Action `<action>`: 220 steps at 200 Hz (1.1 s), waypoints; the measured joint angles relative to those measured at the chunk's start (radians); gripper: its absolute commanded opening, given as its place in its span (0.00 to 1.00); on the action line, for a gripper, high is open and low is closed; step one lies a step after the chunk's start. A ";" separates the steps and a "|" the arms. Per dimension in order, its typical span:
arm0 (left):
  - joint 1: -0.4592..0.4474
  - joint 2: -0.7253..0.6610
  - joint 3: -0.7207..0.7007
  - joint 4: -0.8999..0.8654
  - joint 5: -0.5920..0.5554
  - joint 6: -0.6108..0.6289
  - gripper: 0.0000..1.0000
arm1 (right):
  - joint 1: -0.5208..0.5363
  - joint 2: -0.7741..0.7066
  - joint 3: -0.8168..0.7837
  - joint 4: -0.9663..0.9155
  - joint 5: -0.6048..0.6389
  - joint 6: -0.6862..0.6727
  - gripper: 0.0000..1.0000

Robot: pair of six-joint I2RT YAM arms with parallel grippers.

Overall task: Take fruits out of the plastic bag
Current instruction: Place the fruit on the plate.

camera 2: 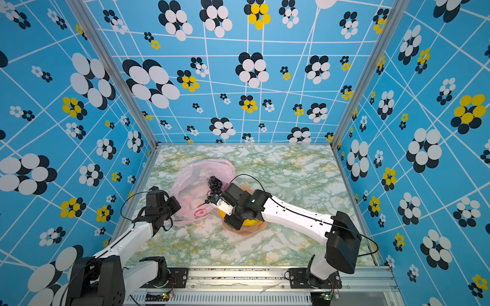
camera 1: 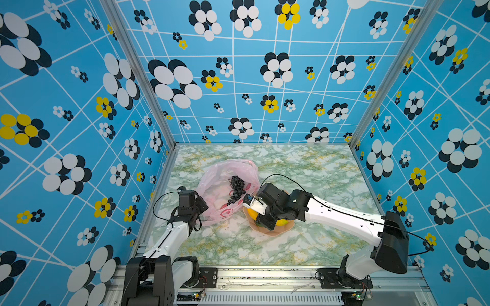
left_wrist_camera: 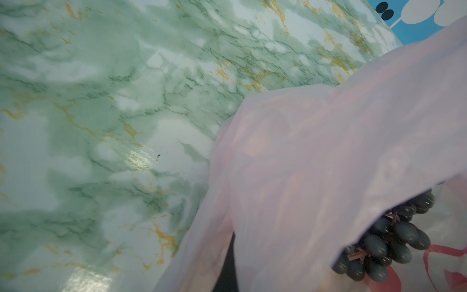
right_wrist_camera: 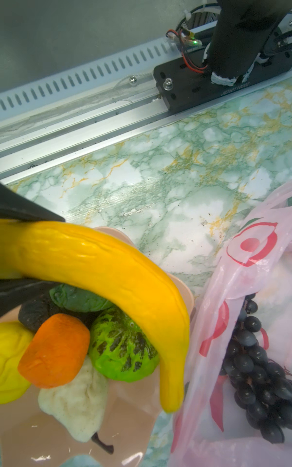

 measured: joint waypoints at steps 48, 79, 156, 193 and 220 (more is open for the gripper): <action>0.000 0.000 0.000 0.005 0.001 0.000 0.00 | 0.000 -0.019 -0.109 0.042 -0.039 -0.050 0.25; 0.000 0.000 0.000 0.005 0.002 0.000 0.00 | 0.000 -0.019 -0.133 0.050 -0.054 -0.086 0.25; 0.000 0.000 0.000 0.005 0.008 0.000 0.00 | 0.000 0.008 -0.146 0.068 -0.047 -0.133 0.24; 0.000 0.000 0.000 0.005 0.008 0.000 0.00 | 0.000 0.028 -0.148 0.075 -0.034 -0.140 0.25; 0.000 0.000 0.000 0.005 0.008 0.000 0.00 | 0.000 0.050 -0.148 0.087 -0.019 -0.149 0.26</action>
